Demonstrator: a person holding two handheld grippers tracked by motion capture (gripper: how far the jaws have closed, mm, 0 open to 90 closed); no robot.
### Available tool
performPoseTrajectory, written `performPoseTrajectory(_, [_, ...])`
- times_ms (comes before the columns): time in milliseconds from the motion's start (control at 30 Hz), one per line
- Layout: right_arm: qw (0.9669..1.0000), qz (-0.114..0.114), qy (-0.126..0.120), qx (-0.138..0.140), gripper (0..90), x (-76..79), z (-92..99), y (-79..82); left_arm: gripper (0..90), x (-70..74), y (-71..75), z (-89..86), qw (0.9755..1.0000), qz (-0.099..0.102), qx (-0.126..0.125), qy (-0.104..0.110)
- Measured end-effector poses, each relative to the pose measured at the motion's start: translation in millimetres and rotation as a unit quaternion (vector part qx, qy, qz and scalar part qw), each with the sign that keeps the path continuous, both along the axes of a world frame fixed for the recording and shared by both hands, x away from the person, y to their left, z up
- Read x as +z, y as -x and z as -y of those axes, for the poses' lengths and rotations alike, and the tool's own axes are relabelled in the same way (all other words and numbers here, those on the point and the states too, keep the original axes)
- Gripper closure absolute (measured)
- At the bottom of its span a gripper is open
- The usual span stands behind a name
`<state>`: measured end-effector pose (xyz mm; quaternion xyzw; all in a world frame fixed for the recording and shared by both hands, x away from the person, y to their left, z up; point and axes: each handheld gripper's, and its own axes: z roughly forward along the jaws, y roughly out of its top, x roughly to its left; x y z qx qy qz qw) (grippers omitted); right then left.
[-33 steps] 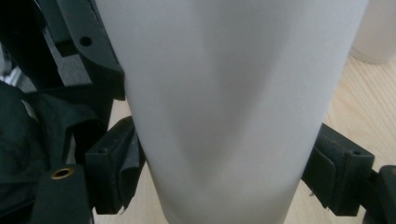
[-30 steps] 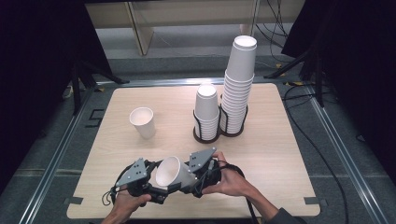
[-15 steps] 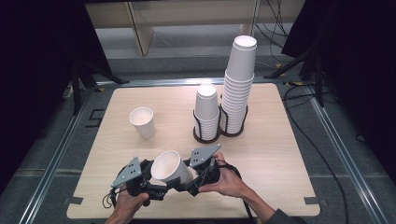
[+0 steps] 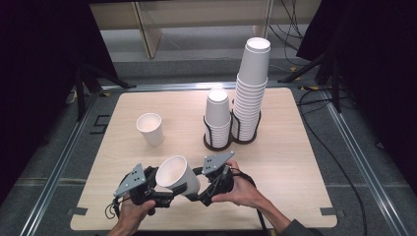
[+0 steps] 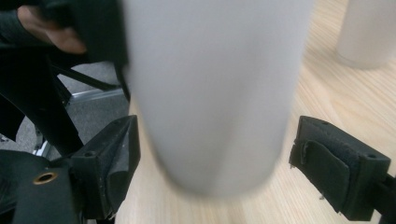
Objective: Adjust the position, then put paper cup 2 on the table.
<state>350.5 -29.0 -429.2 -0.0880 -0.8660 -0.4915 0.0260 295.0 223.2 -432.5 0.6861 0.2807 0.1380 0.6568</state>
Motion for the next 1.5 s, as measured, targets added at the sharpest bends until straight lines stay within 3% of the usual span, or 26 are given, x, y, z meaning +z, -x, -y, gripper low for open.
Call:
performPoseTrajectory(67, [1.0,-0.003,0.0,-0.007,15.8,1.1,5.9,-0.8,16.6,-1.1,-3.0,-4.6,0.9996,-0.006,0.025,-0.011])
performPoseTrajectory(133, [0.9997,0.006,0.01,-0.02,15.9,1.4,12.1,-1.4,16.6,-1.3,-4.3,-6.4,0.9993,-0.004,0.032,-0.018])
performPoseTrajectory(200, [0.9992,0.005,0.015,-0.036,16.1,0.8,20.4,-3.0,16.6,-2.3,-8.7,-12.3,0.9973,0.0,0.064,-0.035])
performPoseTrajectory(233, [0.9989,0.006,0.015,-0.044,16.3,0.0,24.7,-3.9,16.6,-2.3,-8.7,-12.3,0.9973,0.0,0.064,-0.035])
performPoseTrajectory(267, [0.9983,0.011,0.018,-0.054,16.5,-0.7,29.5,-4.7,16.6,-1.8,-10.5,-17.3,0.9945,-0.001,0.088,-0.056])
performPoseTrajectory(433, [0.996,0.015,0.027,-0.084,18.1,-2.2,45.1,-5.6,16.6,-3.0,-15.2,-24.4,0.9895,0.001,0.122,-0.078])
performPoseTrajectory(500, [0.9938,0.022,0.035,-0.103,18.8,-3.6,49.8,-6.6,16.6,-4.7,-17.7,-25.6,0.9884,0.004,0.128,-0.081])
performPoseTrajectory(533, [0.9924,0.023,0.043,-0.113,18.8,-4.3,51.9,-7.1,16.6,-4.8,-17.6,-26.6,0.9866,0.001,0.136,-0.089])
performPoseTrajectory(667, [0.988,0.025,0.055,-0.142,18.8,-7.9,59.2,-8.3,16.6,-6.4,-20.5,-29.1,0.9839,-0.003,0.149,-0.099])
performPoseTrajectory(733, [0.9875,0.018,0.055,-0.146,18.8,-8.9,62.4,-8.1,16.6,-8.0,-22.4,-29.9,0.9835,-0.001,0.153,-0.096])
performPoseTrajectory(800, [0.9859,0.021,0.058,-0.155,18.8,-9.4,65.0,-7.8,16.6,-8.2,-22.6,-31.3,0.9815,-0.01,0.161,-0.103])
performPoseTrajectory(867, [0.985,0.019,0.056,-0.162,18.8,-10.0,67.7,-7.2,16.6,-9.9,-25.2,-32.2,0.9818,-0.007,0.164,-0.096])
performPoseTrajectory(900, [0.9845,0.029,0.058,-0.163,18.9,-10.0,69.6,-7.8,16.6,-9.0,-24.7,-33.2,0.9804,-0.014,0.168,-0.102])
performPoseTrajectory(967, [0.9816,0.029,0.064,-0.178,18.8,-10.3,71.9,-5.5,16.6,-9.7,-26.4,-34.1,0.9801,-0.014,0.171,-0.1])
performPoseTrajectory(1033, [0.9815,0.026,0.062,-0.179,18.7,-11.0,75.3,-4.5,16.6,-10.9,-28.8,-33.5,0.9809,-0.014,0.171,-0.093])
performPoseTrajectory(1133, [0.9807,0.028,0.07,-0.181,18.7,-12.4,77.4,-2.8,16.6,-10.1,-28.9,-33.2,0.979,-0.019,0.174,-0.104])
performPoseTrajectory(1200, [0.9792,0.03,0.075,-0.186,18.7,-13.5,78.4,-1.4,16.6,-11.4,-30.5,-31.8,0.98,-0.014,0.173,-0.097])
performPoseTrajectory(1267, [0.9785,0.03,0.08,-0.188,18.8,-14.4,79.4,-0.2,16.6,-10.7,-29.9,-32.2,0.9781,-0.021,0.178,-0.106])
performPoseTrajectory(1400, [0.978,0.031,0.08,-0.19,18.9,-15.6,81.8,1.0,16.6,-11.8,-33.5,-30.7,0.979,-0.017,0.178,-0.098])
performPoseTrajectory(1500, [0.9766,0.031,0.086,-0.195,18.9,-16.0,83.7,1.5,16.6,-10.6,-38.4,-29.3,0.977,-0.02,0.184,-0.107])
